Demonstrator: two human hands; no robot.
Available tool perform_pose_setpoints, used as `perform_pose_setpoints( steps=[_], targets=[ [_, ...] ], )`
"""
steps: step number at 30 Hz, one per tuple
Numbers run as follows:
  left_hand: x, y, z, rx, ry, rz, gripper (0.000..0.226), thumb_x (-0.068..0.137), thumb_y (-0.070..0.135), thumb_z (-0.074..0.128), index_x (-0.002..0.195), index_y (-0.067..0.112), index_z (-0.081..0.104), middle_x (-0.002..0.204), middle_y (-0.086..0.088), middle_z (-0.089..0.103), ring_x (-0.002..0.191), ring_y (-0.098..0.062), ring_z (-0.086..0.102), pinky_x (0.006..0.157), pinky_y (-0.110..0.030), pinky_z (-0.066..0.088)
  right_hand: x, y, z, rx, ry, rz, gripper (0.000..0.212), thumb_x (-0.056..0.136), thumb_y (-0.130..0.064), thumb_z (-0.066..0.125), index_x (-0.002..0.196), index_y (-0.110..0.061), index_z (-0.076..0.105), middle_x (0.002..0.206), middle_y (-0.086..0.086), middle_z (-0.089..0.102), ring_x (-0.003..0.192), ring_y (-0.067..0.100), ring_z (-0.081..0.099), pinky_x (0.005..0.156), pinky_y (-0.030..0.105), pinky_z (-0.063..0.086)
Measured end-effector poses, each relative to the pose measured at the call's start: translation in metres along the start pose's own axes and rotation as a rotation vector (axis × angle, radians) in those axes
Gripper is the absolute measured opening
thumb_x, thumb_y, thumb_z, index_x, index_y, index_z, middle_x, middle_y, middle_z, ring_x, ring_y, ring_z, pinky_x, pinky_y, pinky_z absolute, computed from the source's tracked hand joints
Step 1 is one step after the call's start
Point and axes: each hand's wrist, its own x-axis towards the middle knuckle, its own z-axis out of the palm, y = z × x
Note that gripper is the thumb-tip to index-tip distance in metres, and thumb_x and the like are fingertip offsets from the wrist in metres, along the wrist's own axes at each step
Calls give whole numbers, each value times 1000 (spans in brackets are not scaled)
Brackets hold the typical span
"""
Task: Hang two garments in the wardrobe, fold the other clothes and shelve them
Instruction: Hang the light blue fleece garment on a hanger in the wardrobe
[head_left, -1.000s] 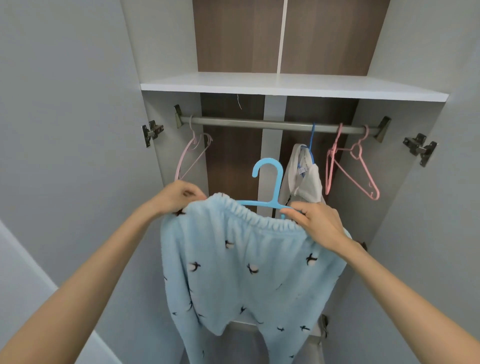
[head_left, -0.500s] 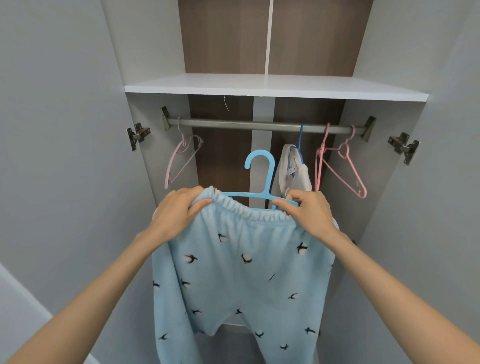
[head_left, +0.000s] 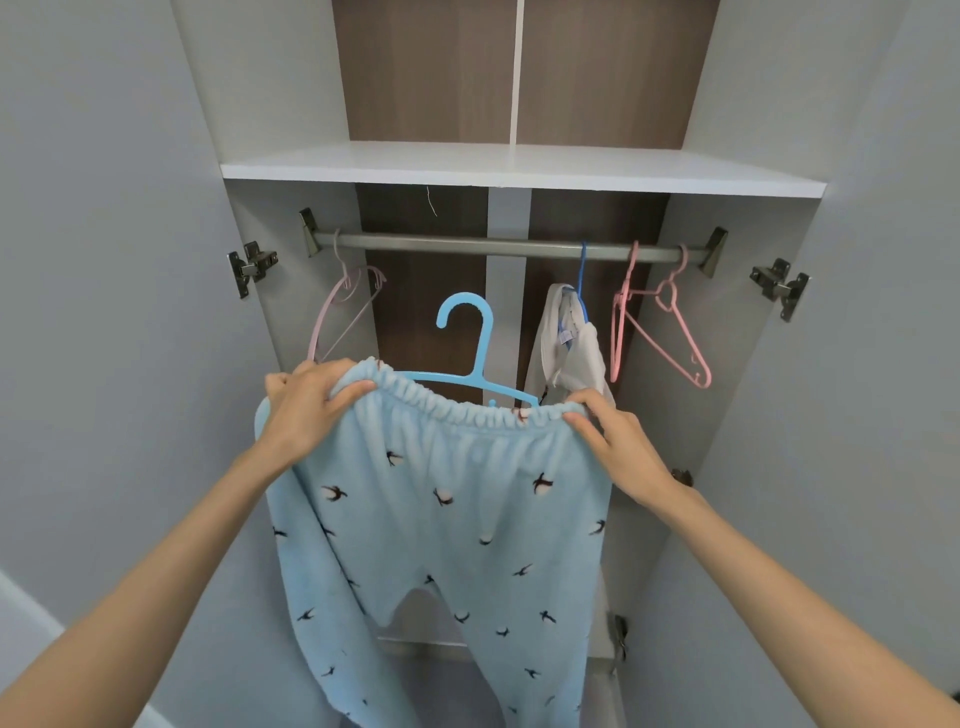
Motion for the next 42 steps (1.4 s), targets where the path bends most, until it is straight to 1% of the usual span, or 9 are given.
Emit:
perform_pose_setpoints(
  steps=[5, 9, 15, 23, 27, 30, 34, 40, 42],
  targets=[
    [-7, -10, -3, 78, -93, 117, 34, 87, 54, 44, 67, 27, 49, 58, 12, 43, 73, -12, 38, 64, -36, 11, 2, -5, -2, -330, 163, 4, 15, 100, -39, 40, 91, -30, 47, 77, -14, 58, 63, 2, 50, 59, 22, 36],
    [-17, -12, 4, 88, -143, 215, 38, 87, 54, 40, 72, 22, 53, 65, 10, 49, 76, -14, 38, 69, -34, 15, 20, -21, -9, -254, 369, 17, 14, 99, -36, 44, 93, -28, 54, 80, -18, 51, 74, 3, 45, 58, 24, 33],
    [-18, -7, 0, -141, -38, 57, 40, 90, 49, 54, 63, 22, 42, 55, 8, 38, 70, -4, 38, 73, -35, 20, 37, -22, -1, -174, 158, 92, 10, 93, -25, 58, 97, -21, 66, 101, -7, 63, 92, 10, 53, 78, 30, 44],
    [-21, -8, 6, -144, -14, -156, 35, 94, 38, 53, 70, 13, 52, 58, 9, 40, 78, -13, 47, 68, -35, 13, 16, -33, 18, -277, 20, 31, 32, 91, -59, 45, 97, -29, 54, 82, -15, 59, 68, 0, 52, 55, 11, 31],
    [-19, -15, 0, -217, -284, -103, 38, 96, 39, 47, 82, 5, 57, 72, -8, 59, 75, -23, 57, 79, -35, 36, 14, -33, 17, -247, 37, 56, 21, 92, -56, 44, 90, -37, 51, 65, -19, 52, 68, -7, 53, 54, 11, 30],
    [-21, -22, -5, -171, -341, -10, 44, 94, 45, 44, 80, 4, 55, 70, -14, 57, 69, -28, 55, 69, -39, 43, 14, -32, 17, -126, 118, 103, 14, 92, -49, 52, 90, -37, 58, 68, -29, 57, 71, -10, 53, 58, 11, 33],
    [-22, -31, -4, -110, -358, 22, 51, 88, 55, 42, 77, 6, 53, 59, 1, 46, 60, -18, 46, 63, -39, 41, 17, -38, 14, 6, 159, 133, 12, 87, -45, 63, 77, -41, 57, 65, -30, 57, 60, -2, 52, 61, 18, 33],
    [-13, -16, -3, -149, -420, 83, 22, 92, 48, 50, 99, 28, 57, 96, 10, 58, 89, -8, 53, 76, -26, 41, 20, -42, 8, 73, 94, 223, 15, 82, -49, 66, 78, -34, 63, 74, -20, 65, 73, 2, 60, 67, 26, 45],
    [-11, 0, -2, -155, -388, 127, 13, 94, 48, 46, 91, 37, 53, 88, 15, 56, 82, -5, 52, 70, -27, 40, 21, -43, 8, 92, 95, 262, 21, 80, -52, 67, 81, -31, 66, 79, -15, 67, 77, 5, 62, 70, 29, 48]
  ],
)
